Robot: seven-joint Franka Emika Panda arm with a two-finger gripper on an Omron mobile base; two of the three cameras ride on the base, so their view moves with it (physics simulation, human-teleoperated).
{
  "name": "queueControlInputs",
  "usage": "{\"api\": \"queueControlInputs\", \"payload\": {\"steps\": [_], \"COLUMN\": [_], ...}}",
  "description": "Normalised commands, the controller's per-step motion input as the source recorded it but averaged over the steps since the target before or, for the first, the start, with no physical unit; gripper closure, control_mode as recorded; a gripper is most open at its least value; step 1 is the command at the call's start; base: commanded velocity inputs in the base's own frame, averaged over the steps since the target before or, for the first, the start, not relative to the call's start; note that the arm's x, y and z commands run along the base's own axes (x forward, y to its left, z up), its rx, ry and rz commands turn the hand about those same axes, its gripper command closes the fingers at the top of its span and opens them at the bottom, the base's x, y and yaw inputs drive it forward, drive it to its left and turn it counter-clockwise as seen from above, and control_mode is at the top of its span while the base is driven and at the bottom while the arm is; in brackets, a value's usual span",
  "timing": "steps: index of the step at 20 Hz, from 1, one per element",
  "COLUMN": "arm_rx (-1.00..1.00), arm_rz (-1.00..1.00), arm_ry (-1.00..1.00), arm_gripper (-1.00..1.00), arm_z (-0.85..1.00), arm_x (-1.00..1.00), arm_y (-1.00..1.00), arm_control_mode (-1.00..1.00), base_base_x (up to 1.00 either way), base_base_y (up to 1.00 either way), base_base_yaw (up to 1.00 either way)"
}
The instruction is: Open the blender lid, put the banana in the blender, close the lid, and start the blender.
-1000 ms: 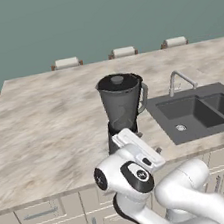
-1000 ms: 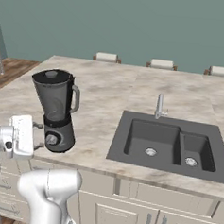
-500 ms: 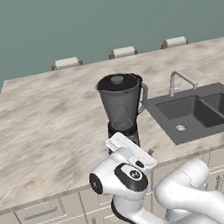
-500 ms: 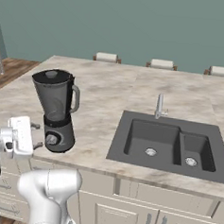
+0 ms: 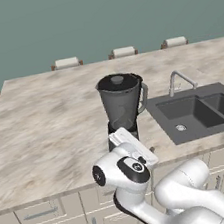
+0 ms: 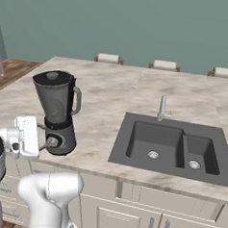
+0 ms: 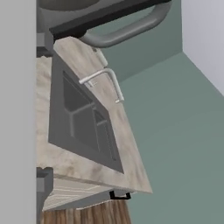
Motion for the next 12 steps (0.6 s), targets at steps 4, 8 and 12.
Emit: {"api": "queueControlInputs", "payload": {"steps": [4,8,12], "arm_rx": [0.03,0.0,0.0], "arm_rz": [0.0,0.04,0.05], "arm_ry": [-0.03,-0.01,0.0], "arm_gripper": [-1.0,-1.0,-1.0], "arm_z": [-0.05,-0.11,-0.2], "arm_x": [0.11,0.25,0.25], "arm_y": [-0.12,0.0,0.0], "arm_control_mode": [-1.0,-1.0,-1.0], "base_base_x": [0.0,0.0,0.0], "base_base_y": [0.0,0.0,0.0], "base_base_yaw": [0.0,0.0,0.0]}}
